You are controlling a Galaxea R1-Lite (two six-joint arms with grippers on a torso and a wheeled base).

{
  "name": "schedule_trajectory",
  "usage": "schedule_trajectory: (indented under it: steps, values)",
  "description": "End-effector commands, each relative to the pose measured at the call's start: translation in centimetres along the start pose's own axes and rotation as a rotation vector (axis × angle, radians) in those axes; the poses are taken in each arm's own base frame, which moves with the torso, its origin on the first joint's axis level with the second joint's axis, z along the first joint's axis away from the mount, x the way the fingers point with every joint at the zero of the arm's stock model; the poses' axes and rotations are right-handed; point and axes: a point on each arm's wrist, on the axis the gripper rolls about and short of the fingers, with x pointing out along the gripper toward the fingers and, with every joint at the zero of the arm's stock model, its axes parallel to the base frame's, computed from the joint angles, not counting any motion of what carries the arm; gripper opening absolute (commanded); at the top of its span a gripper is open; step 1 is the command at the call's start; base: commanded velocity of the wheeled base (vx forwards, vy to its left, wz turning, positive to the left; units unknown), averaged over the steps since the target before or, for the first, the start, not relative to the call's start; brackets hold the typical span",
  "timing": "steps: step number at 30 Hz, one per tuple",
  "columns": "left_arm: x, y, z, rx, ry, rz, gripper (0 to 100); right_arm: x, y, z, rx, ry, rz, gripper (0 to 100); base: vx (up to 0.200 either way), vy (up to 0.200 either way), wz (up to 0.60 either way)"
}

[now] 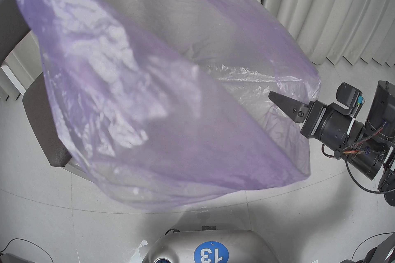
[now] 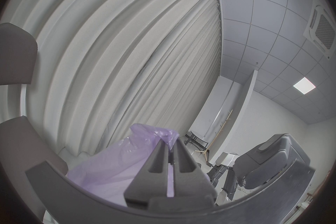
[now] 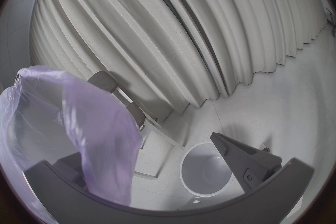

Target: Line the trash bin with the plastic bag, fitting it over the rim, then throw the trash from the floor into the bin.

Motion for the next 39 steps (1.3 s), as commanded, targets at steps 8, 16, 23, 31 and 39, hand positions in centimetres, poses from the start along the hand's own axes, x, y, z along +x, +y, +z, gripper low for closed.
schedule_trajectory:
  steps: [8,16,23,31,39]
  values:
    - [-0.3,-0.1,0.0,0.000,-0.003,-0.005,0,-0.1,0.2,-0.3,-0.008,0.010,-0.002,0,0.000,0.000,0.00]
    - [-0.3,0.1,-0.6,-0.001,0.015,0.011,0,-0.5,0.1,-1.0,-0.021,0.045,-0.005,0,0.000,0.000,0.00]
    - [2.2,2.6,-5.0,0.037,0.182,0.109,0,-1.0,-0.9,-1.8,-0.088,0.141,-0.071,0,0.000,0.000,0.00]
    - [5.2,5.7,-10.8,0.064,0.433,0.279,0,-1.2,-2.1,-3.1,-0.170,0.309,-0.147,0,0.000,0.000,0.00]
    - [6.9,7.8,-13.6,0.048,0.527,0.325,0,-1.3,-3.3,-2.8,-0.244,0.343,-0.106,0,0.000,0.000,0.00]
